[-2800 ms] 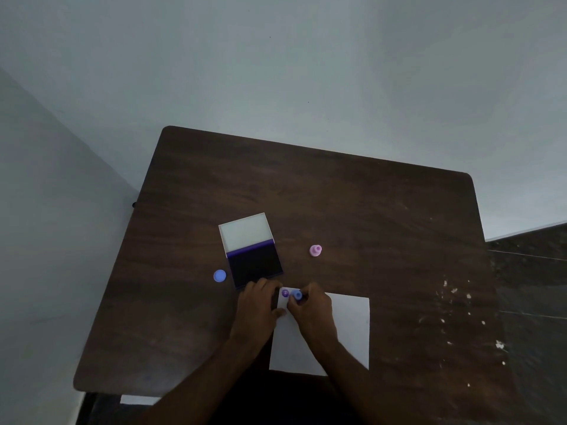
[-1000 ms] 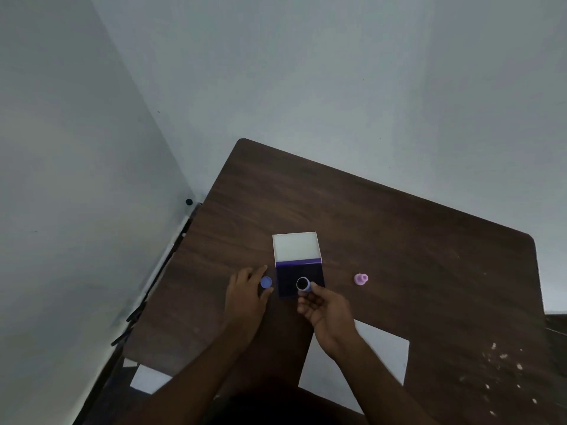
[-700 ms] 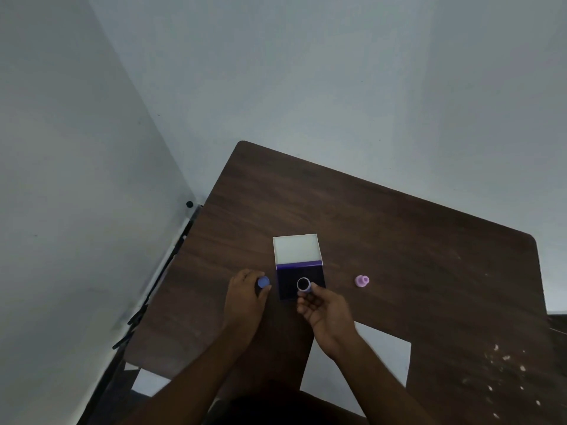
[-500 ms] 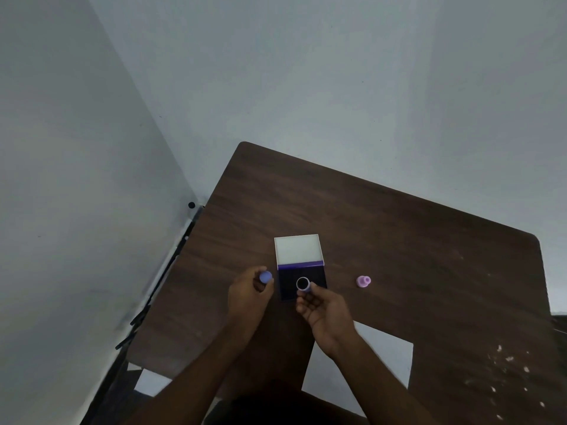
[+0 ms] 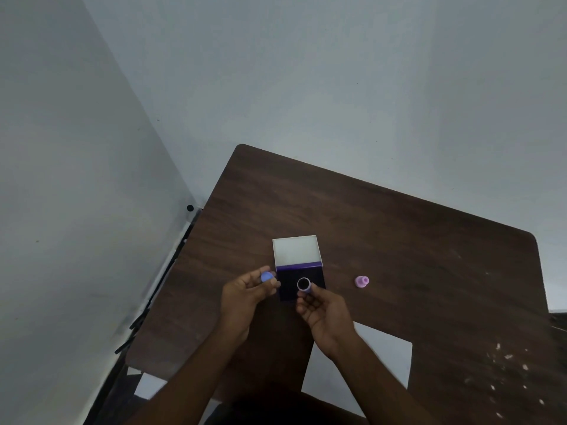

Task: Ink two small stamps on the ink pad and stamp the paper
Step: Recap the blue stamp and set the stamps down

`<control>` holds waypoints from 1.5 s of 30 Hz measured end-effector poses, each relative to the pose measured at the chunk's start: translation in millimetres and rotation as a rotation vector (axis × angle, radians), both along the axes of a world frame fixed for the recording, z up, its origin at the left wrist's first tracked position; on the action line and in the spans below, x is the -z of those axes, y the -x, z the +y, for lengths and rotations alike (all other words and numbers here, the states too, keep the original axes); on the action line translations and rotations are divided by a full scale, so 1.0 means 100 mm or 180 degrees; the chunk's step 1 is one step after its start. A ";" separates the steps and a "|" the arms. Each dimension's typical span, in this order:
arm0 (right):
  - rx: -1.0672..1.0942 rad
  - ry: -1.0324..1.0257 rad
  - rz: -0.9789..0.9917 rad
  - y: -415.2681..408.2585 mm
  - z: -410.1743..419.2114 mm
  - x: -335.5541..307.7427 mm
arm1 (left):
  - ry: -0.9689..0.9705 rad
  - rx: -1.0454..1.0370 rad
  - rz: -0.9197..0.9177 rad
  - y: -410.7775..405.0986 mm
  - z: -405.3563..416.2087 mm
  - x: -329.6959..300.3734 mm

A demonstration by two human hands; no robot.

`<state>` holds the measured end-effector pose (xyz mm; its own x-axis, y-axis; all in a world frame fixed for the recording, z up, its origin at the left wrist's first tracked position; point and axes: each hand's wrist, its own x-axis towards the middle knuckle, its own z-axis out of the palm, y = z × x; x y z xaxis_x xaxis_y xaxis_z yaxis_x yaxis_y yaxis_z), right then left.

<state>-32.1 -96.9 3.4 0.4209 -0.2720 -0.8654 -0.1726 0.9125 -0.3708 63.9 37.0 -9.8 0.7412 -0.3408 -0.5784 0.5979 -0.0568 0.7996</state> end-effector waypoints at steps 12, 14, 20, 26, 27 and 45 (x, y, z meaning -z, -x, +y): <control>-0.0033 -0.0030 -0.0069 0.00 0.02 -0.01 | -0.0816 0.1048 -0.1057 0.01 0.01 -0.05; -0.0036 -0.0018 -0.0072 0.00 0.02 0.00 | -0.0825 0.0947 -0.1018 0.01 0.00 -0.05; -0.0024 0.0022 -0.0056 -0.01 0.03 -0.02 | -0.0850 0.0906 -0.1084 0.04 -0.05 -0.10; -0.0279 0.0467 -0.0088 -0.03 0.02 -0.01 | -0.0954 0.1005 -0.1146 0.05 -0.06 -0.16; -0.0394 0.0651 -0.0090 -0.05 0.03 -0.02 | -0.0969 0.1024 -0.1162 0.05 -0.06 -0.18; -0.0515 0.0944 -0.0029 -0.11 0.07 -0.07 | -0.1109 0.1118 -0.1041 0.06 -0.09 -0.16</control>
